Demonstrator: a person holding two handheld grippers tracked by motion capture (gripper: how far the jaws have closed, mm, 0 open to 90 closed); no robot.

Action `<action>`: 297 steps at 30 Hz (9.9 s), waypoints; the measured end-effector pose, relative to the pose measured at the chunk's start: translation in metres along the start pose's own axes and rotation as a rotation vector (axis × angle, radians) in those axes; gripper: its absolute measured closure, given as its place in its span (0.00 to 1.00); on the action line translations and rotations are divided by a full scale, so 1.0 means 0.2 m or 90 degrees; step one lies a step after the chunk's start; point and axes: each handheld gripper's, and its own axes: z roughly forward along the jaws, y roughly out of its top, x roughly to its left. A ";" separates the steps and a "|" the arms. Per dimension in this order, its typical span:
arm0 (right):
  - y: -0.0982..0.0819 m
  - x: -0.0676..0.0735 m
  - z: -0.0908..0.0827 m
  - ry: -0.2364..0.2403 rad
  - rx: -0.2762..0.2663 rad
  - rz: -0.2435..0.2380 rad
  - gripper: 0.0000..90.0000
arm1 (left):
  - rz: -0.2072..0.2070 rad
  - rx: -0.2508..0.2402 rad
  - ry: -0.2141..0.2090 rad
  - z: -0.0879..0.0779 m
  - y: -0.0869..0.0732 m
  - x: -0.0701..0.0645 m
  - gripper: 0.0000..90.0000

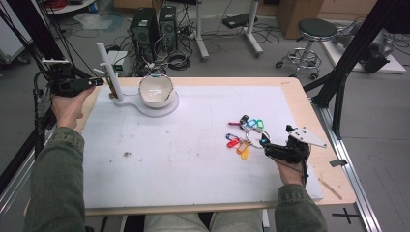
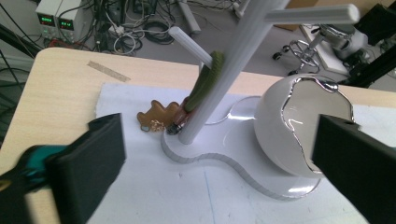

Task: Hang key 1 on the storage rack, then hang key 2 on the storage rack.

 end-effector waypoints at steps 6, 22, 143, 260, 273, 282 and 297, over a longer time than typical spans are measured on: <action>0.00 0.00 0.00 0.002 -0.002 -0.002 0.01 | 0.028 -0.011 -0.014 -0.02 -0.01 -0.05 0.02; 0.00 0.00 0.00 0.003 -0.005 -0.002 0.01 | 0.049 -0.052 -0.025 -0.09 -0.11 -0.09 0.02; 0.06 0.07 0.18 0.098 0.123 -0.025 0.01 | 0.106 -0.168 -0.059 -0.39 -0.95 -0.08 0.02; 0.37 0.06 0.23 0.222 0.168 -0.040 0.98 | 0.091 -0.180 -0.088 -0.39 -0.95 -0.06 0.02; 0.54 0.12 0.23 0.219 0.158 -0.027 0.98 | 0.086 -0.185 -0.099 -0.39 -0.94 -0.05 0.02; 0.64 0.14 0.22 0.226 0.137 -0.015 0.98 | 0.082 -0.189 -0.101 -0.39 -0.94 -0.05 0.02; 0.82 0.19 0.20 0.230 0.109 -0.008 0.98 | 0.079 -0.195 -0.097 -0.40 -0.94 -0.04 0.02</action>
